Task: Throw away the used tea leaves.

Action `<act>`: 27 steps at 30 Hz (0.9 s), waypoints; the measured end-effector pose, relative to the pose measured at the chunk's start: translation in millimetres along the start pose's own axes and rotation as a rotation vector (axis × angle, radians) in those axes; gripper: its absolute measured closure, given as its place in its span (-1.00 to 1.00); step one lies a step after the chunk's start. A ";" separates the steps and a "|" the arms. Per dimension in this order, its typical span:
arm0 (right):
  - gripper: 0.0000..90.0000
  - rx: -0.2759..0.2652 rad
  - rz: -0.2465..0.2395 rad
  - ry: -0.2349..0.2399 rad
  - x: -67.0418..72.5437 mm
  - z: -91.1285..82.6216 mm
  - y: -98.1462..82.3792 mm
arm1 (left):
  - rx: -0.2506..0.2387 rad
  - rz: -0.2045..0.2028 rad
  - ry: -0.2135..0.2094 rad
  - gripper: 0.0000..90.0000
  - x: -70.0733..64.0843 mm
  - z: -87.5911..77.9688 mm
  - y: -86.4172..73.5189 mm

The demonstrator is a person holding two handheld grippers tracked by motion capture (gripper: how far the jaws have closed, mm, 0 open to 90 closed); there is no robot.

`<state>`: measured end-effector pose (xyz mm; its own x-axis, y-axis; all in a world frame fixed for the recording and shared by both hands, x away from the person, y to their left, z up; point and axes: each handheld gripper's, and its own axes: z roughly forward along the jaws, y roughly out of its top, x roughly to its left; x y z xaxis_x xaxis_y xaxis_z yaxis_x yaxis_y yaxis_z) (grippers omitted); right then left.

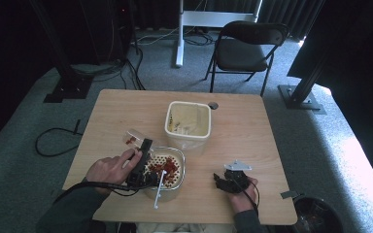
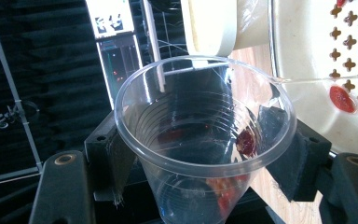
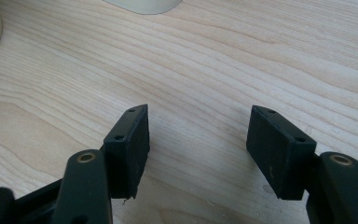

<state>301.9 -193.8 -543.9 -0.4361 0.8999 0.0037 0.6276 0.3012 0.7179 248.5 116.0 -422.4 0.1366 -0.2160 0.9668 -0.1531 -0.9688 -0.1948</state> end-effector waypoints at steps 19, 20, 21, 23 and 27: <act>-0.16 -0.004 -0.001 0.000 0.1 0.5 -0.1 | 0.008 0.012 0.003 -0.30 0.3 1.6 -1.5; -0.16 -0.003 -0.001 0.001 0.0 0.5 -0.1 | 0.005 0.013 0.005 -0.30 0.3 1.7 -1.7; -0.16 -0.004 -0.001 0.000 0.0 0.5 -0.1 | 0.006 0.014 0.004 -0.30 0.4 1.6 -1.7; -0.16 -0.003 -0.001 0.001 -0.1 0.5 -0.2 | 0.007 0.016 0.003 -0.30 0.1 1.8 -2.0; -0.17 -0.003 -0.001 0.002 0.0 0.5 -0.2 | 0.006 0.020 0.005 -0.30 -1.2 2.0 -2.6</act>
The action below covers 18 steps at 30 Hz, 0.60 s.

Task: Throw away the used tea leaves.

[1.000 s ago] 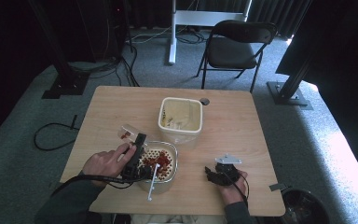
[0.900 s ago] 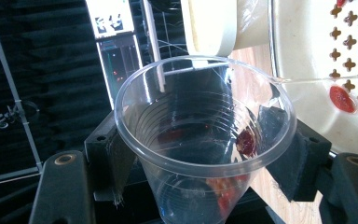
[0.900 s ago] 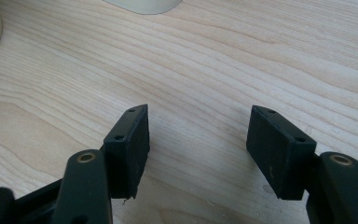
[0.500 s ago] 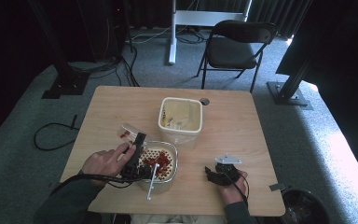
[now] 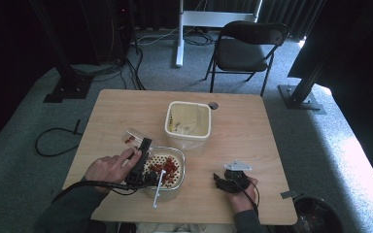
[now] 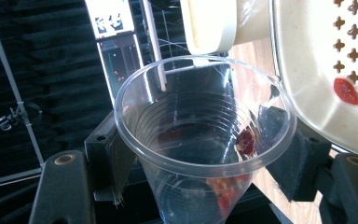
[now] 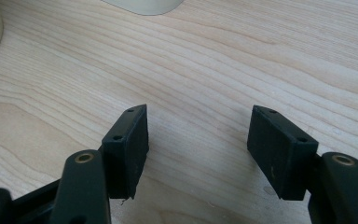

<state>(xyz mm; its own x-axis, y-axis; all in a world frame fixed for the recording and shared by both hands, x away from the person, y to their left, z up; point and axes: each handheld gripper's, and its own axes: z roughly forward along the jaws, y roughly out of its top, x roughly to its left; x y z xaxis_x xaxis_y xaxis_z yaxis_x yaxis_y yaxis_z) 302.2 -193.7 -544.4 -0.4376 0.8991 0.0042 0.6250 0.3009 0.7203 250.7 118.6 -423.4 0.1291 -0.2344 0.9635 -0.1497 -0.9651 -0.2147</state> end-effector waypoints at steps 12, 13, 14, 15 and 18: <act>-0.17 -0.002 -0.002 0.000 0.0 0.1 -0.2 | 0.001 0.001 0.004 -0.30 -0.4 0.2 -1.2; -0.17 -0.002 -0.001 0.000 0.0 0.1 -0.2 | 0.002 0.004 0.005 -0.30 -0.5 0.2 -1.2; -0.17 -0.002 -0.002 0.000 0.0 0.1 -0.2 | 0.002 0.006 0.006 -0.30 -0.5 0.2 -1.4; -0.17 -0.003 -0.001 0.000 0.0 0.1 -0.2 | 0.004 0.008 0.006 -0.30 -0.4 0.2 -1.5; -0.17 -0.003 -0.002 0.001 -0.1 0.2 -0.2 | 0.005 0.013 0.008 -0.30 -0.4 0.2 -1.7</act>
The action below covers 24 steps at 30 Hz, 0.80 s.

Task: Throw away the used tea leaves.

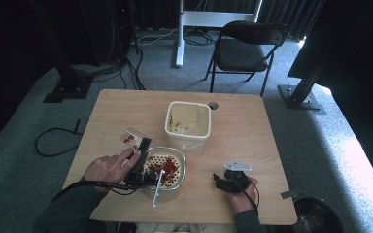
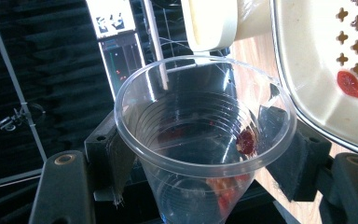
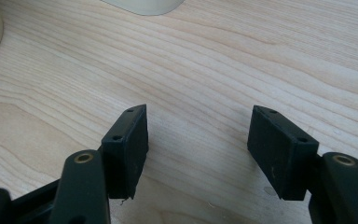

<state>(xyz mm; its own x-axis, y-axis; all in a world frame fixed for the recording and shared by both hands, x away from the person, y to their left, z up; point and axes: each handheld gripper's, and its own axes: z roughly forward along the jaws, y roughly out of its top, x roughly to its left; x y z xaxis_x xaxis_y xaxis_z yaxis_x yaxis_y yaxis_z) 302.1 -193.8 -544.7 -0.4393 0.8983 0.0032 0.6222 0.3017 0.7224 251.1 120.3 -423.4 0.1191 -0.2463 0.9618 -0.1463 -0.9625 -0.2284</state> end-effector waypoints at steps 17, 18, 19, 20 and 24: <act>-0.18 -0.002 0.000 -0.002 0.3 0.4 0.0 | 0.010 0.053 0.016 -0.29 -2.0 1.9 -0.6; -0.18 -0.002 0.000 -0.001 0.3 0.4 0.0 | 0.008 0.054 0.015 -0.29 -2.5 1.9 -0.6; -0.18 -0.002 0.001 -0.001 0.3 0.4 0.0 | 0.008 0.057 0.014 -0.30 -2.6 1.8 -0.6; -0.18 -0.002 0.001 -0.001 0.3 0.4 0.0 | 0.008 0.057 0.013 -0.29 -2.8 1.8 -0.7; -0.18 -0.002 0.000 0.000 0.1 0.4 0.0 | 0.011 0.051 0.019 -0.30 -3.0 1.9 -0.6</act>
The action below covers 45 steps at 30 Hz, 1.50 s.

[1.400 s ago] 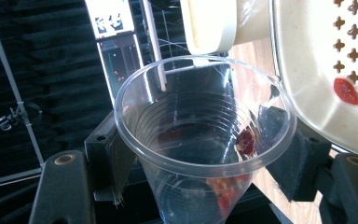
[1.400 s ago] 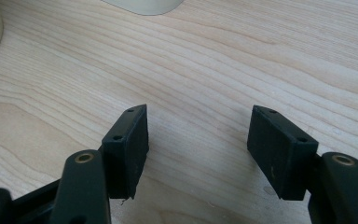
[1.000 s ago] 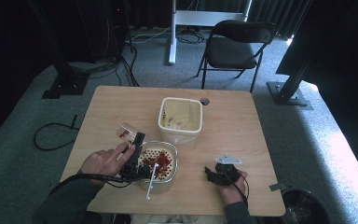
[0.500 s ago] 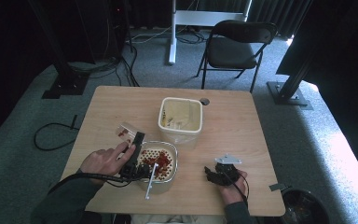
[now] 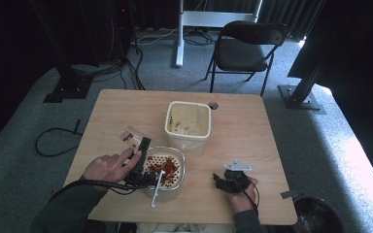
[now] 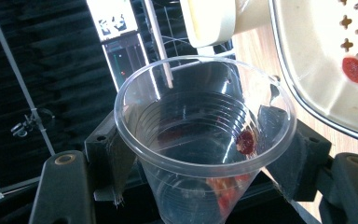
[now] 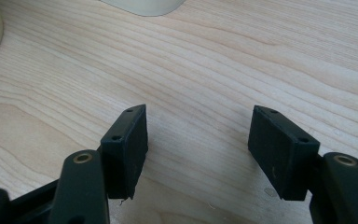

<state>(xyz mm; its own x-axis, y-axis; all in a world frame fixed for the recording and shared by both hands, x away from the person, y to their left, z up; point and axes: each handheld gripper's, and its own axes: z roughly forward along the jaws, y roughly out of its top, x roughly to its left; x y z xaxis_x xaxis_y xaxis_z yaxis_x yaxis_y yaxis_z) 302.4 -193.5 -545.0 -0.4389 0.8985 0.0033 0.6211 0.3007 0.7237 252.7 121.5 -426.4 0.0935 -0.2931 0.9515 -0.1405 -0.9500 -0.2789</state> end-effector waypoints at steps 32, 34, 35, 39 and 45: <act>-0.18 -0.001 0.002 0.001 0.1 0.1 -0.2 | -0.029 -0.005 0.003 -0.29 -1.0 -0.8 1.9; -0.19 -0.002 0.002 0.001 -0.1 0.3 -0.1 | -0.029 -0.020 -0.010 -0.30 -0.5 0.2 1.8; -0.19 -0.002 0.002 0.001 -0.1 0.3 -0.1 | -0.038 -0.045 -0.032 -0.30 0.9 -0.1 1.8; -0.19 -0.002 0.002 0.002 0.1 0.5 0.0 | -0.058 -0.119 -0.081 -0.29 7.3 -1.8 1.6; -0.19 -0.005 0.001 0.002 -0.1 0.6 -0.2 | -0.078 -0.205 -0.124 -0.29 14.9 -1.2 -0.5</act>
<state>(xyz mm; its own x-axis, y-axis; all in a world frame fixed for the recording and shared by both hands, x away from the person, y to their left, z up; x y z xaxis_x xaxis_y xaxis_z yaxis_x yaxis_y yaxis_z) 302.7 -193.5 -545.5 -0.4397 0.8981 0.0049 0.6183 0.2987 0.7270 253.0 117.8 -412.0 0.2476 -0.1104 0.9625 -0.1812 -0.9812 -0.0659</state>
